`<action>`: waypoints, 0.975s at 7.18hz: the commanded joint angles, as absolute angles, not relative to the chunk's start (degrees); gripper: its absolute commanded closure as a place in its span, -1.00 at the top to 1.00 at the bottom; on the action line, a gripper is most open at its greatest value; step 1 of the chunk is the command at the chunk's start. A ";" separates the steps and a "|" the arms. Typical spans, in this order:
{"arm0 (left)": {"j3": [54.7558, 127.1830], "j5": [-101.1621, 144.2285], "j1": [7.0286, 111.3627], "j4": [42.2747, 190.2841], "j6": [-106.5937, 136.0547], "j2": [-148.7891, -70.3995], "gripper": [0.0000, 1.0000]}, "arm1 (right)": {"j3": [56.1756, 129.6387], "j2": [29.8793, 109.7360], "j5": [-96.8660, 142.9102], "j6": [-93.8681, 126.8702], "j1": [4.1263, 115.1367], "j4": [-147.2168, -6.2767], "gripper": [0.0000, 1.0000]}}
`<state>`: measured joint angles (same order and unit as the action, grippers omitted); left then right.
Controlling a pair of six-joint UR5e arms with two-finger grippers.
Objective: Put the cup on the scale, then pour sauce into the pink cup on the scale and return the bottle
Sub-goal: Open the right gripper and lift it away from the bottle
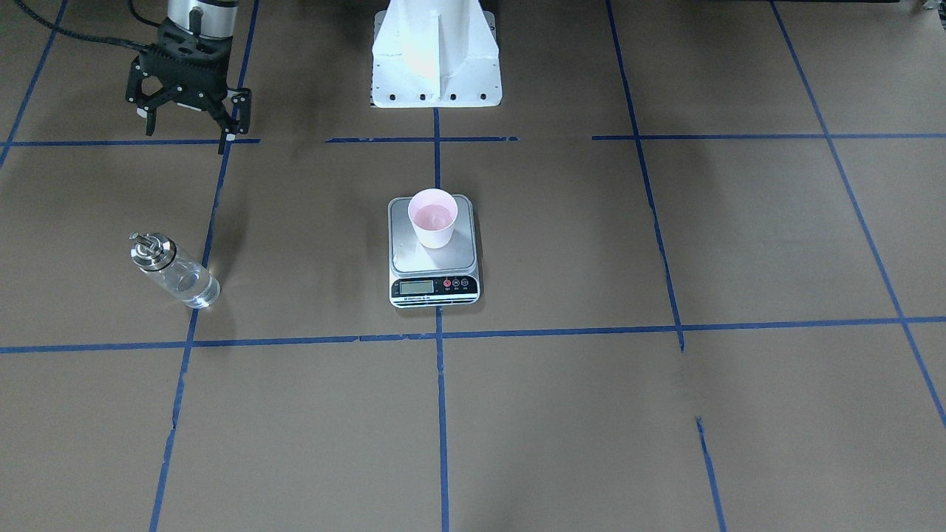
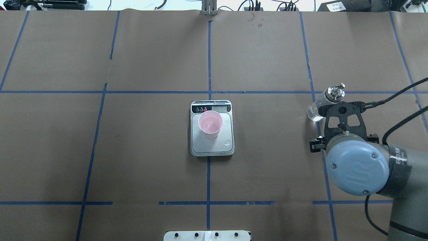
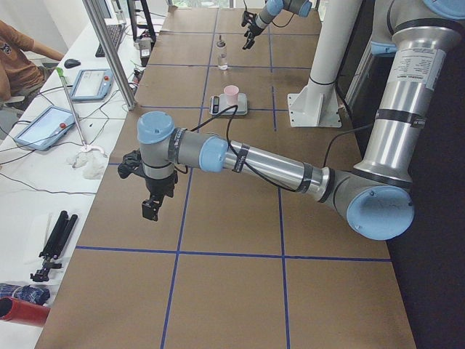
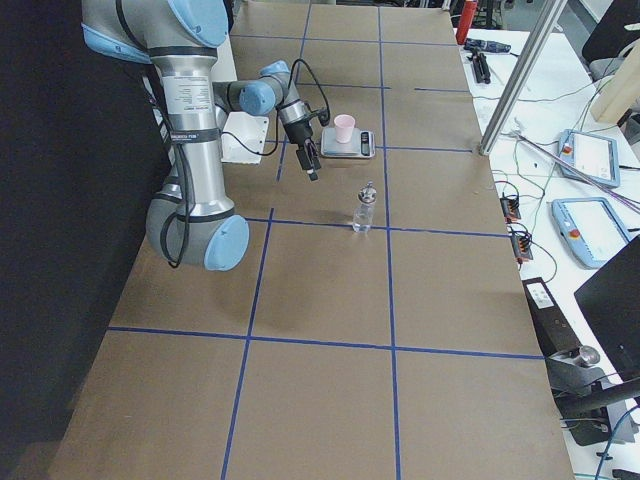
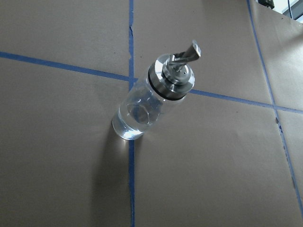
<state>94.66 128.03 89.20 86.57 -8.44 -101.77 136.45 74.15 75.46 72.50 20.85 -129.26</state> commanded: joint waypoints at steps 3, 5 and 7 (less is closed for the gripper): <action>96.58 128.23 89.30 85.61 -8.44 -101.60 1.00 | 136.15 64.34 90.40 47.63 39.31 -137.91 1.00; 99.39 128.32 89.30 81.50 -8.44 -101.69 1.00 | 130.20 65.38 106.88 26.05 57.03 -132.99 1.00; 100.37 128.50 89.30 78.32 -8.79 -101.60 1.00 | 120.99 66.71 120.17 4.84 72.18 -131.93 1.00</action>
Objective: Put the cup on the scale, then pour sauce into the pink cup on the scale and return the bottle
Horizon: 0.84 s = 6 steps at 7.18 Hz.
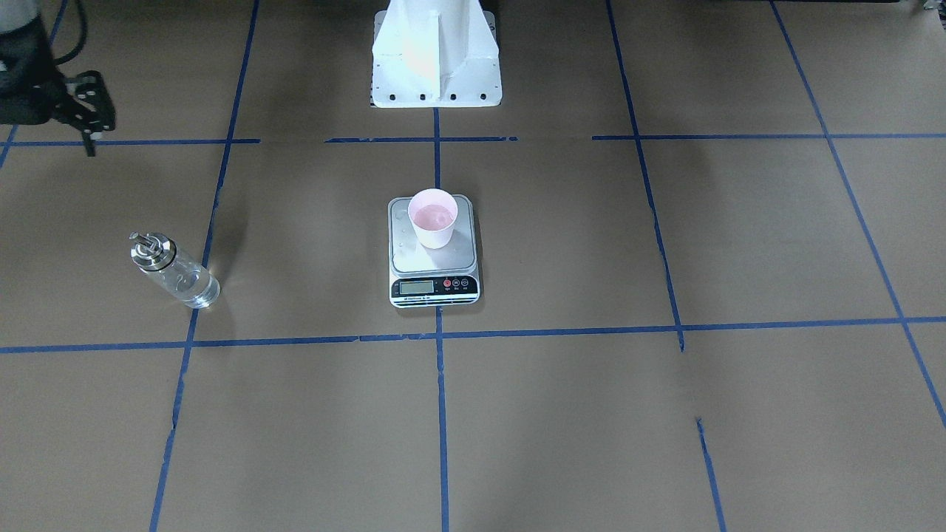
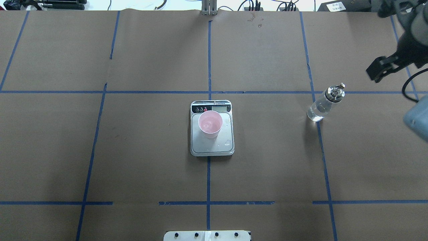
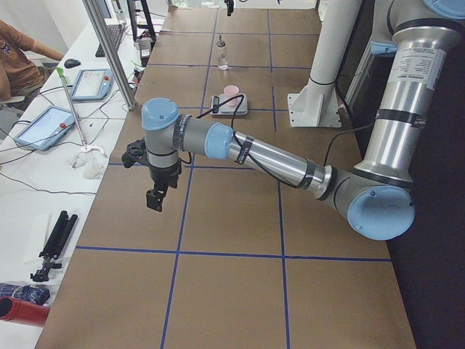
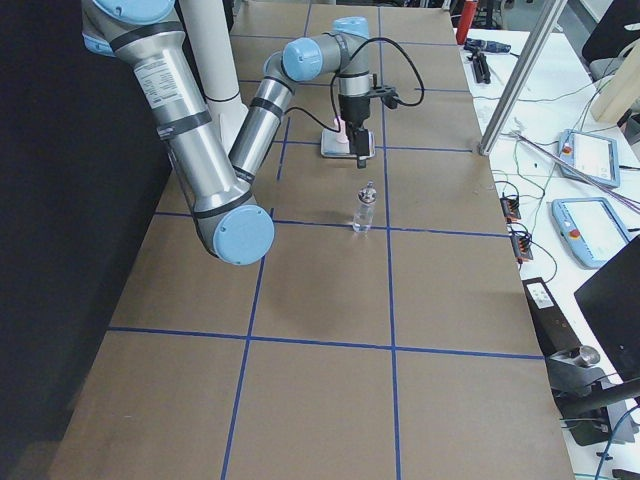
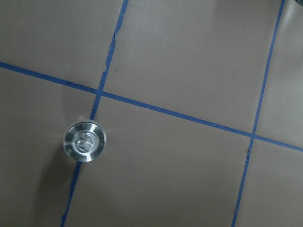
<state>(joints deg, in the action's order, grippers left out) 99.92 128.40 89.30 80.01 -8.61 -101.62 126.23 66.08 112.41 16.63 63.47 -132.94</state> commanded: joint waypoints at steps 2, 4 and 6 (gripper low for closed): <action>98.97 128.58 89.30 78.05 -9.05 -100.64 1.00 | 110.80 76.85 132.74 -5.85 82.05 -115.41 1.00; 97.56 128.85 89.38 78.05 -12.28 -98.88 1.00 | 103.04 86.27 137.55 -10.35 87.26 -98.69 1.00; 97.38 128.94 89.47 78.05 -12.92 -97.74 1.00 | 100.38 90.16 133.89 -10.02 88.07 -92.82 1.00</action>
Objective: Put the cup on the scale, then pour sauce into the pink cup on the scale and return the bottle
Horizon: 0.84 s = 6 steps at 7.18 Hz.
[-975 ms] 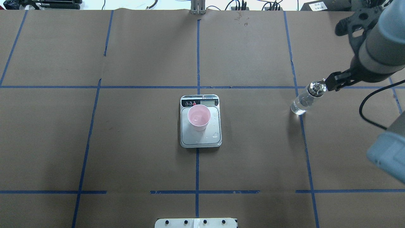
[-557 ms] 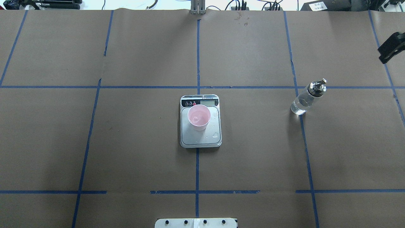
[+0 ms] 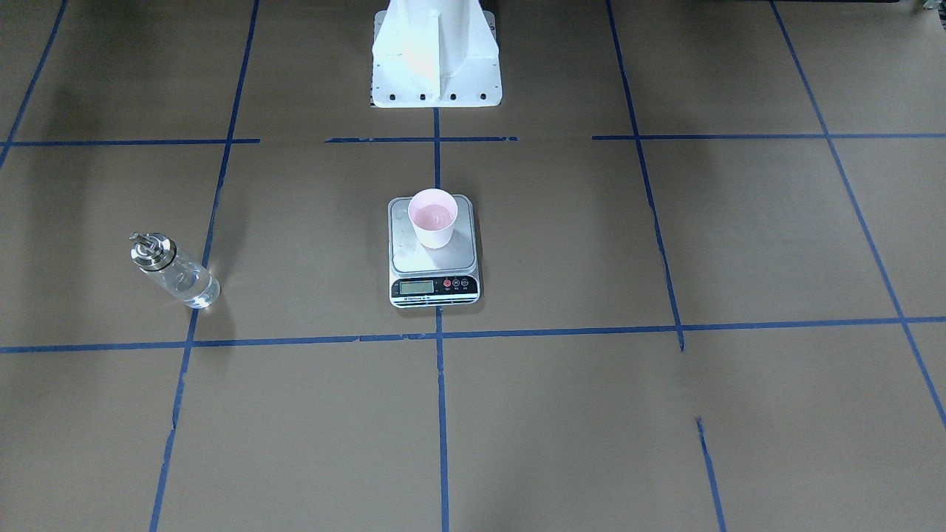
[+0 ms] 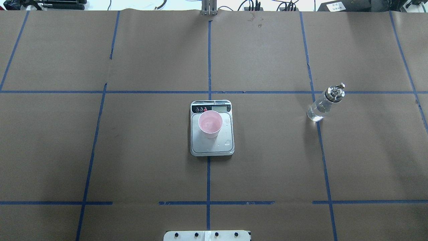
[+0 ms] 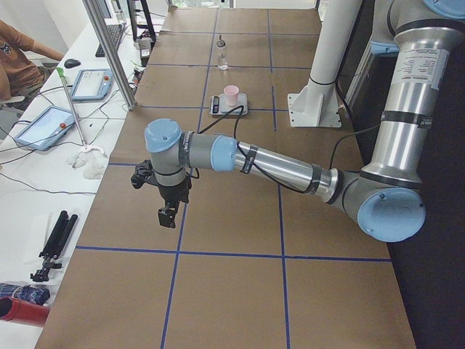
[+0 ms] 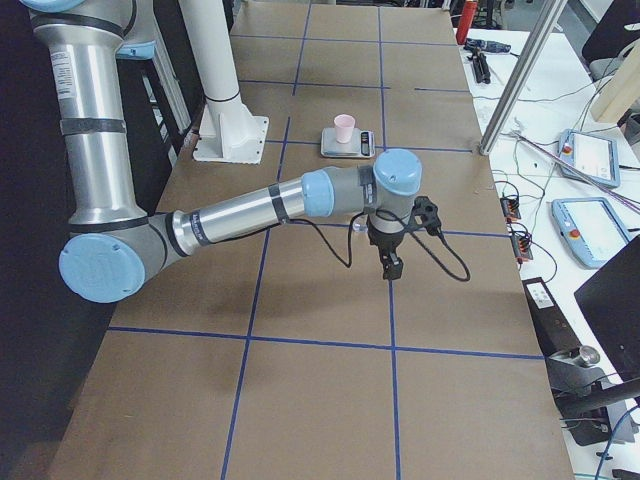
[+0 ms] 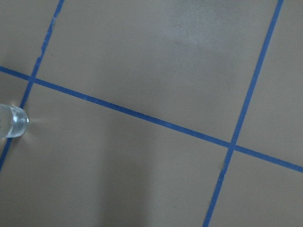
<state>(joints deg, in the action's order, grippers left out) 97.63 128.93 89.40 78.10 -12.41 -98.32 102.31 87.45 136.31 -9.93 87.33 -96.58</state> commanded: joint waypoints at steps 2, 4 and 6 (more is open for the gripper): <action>95.90 128.67 89.91 77.87 -12.92 -97.65 1.00 | 98.63 91.05 128.41 -10.11 87.98 -92.37 1.00; 94.48 128.85 89.91 78.49 -12.92 -95.28 1.00 | 95.02 92.46 135.32 -10.11 88.50 -92.29 1.00; 93.96 128.94 89.91 79.01 -13.09 -93.08 1.00 | 94.66 94.64 135.44 -9.84 88.51 -92.20 1.00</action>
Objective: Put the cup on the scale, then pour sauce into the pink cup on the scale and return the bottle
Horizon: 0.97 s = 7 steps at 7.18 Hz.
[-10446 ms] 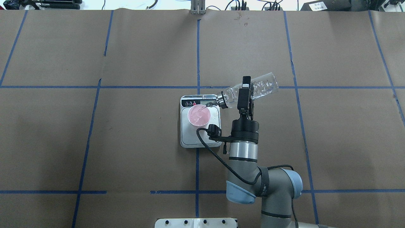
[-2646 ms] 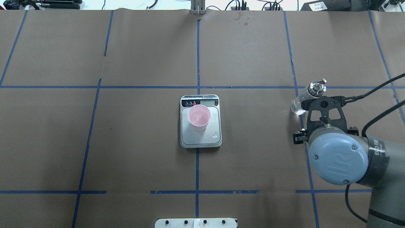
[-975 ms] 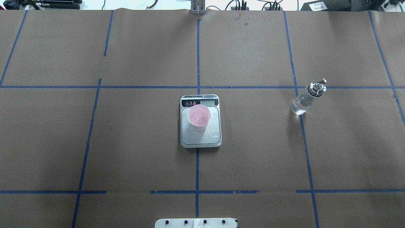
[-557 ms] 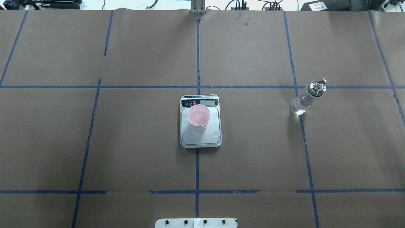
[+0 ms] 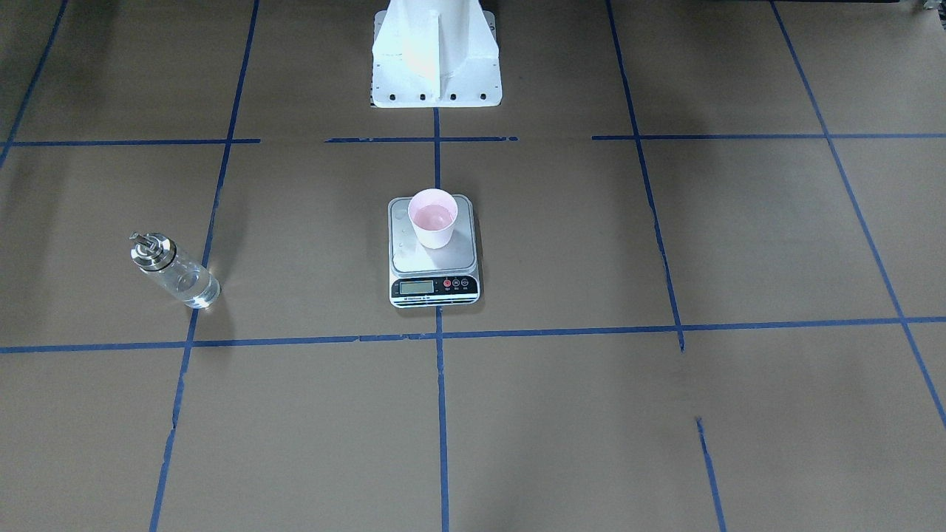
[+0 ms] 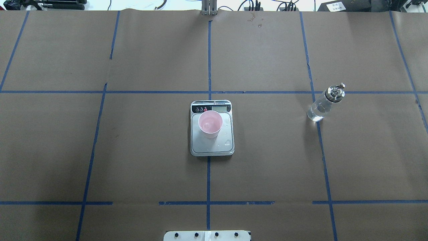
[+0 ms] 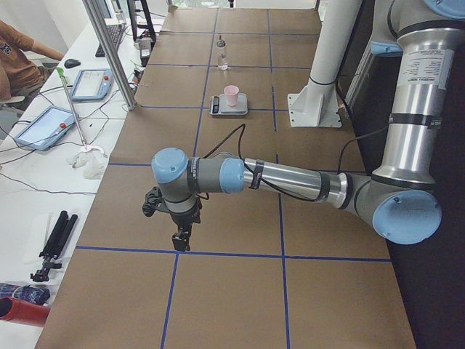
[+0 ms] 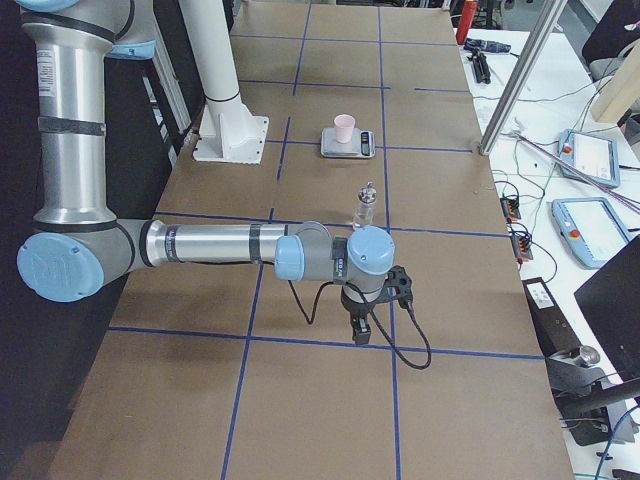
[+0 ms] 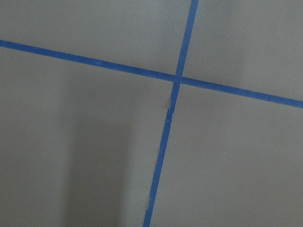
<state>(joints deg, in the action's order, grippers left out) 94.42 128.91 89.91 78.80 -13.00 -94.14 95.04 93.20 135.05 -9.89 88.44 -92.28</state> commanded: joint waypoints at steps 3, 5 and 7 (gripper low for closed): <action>89.83 131.39 90.00 83.30 -17.23 -91.94 1.00 | 94.92 94.04 136.31 -9.67 88.51 -92.20 1.00; 89.74 131.48 90.00 85.34 -17.05 -91.67 1.00 | 95.01 94.13 138.16 -9.75 88.51 -92.20 1.00; 89.82 131.57 90.35 86.83 -16.61 -91.58 1.00 | 95.10 94.31 137.90 -9.93 88.68 -92.11 1.00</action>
